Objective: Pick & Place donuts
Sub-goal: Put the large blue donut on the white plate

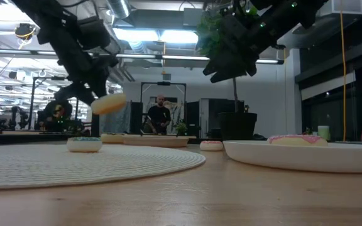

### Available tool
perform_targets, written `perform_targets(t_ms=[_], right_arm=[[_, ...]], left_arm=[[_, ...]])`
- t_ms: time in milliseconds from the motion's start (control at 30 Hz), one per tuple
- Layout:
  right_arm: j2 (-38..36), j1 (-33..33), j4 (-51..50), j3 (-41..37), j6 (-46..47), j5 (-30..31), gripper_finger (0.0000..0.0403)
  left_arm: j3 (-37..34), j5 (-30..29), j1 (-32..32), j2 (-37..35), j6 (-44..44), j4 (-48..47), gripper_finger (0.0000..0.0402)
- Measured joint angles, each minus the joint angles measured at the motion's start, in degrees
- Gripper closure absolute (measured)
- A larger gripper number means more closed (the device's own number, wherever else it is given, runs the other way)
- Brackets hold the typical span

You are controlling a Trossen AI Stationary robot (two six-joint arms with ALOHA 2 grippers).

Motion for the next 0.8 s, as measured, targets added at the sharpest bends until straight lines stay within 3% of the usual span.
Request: perform_targets(t_ms=[267, 467, 800], right_arm=[[-4.0, 0.0, 1.2, 0.0, -1.9, 0.1, 0.0204], [-7.4, 0.0, 0.8, 0.0, -4.4, 1.5, 0.0206], [-8.5, 0.0, 0.6, 0.0, -2.4, 0.1, 0.0206]], left_arm=[[0.2, -0.5, -7.8, 0.0, -5.6, 9.3, 0.0281], [3.3, -2.6, -12.1, 1.6, -5.5, 9.5, 0.0281], [12.1, -3.8, -17.1, 11.0, -0.4, 9.2, 0.0281]])
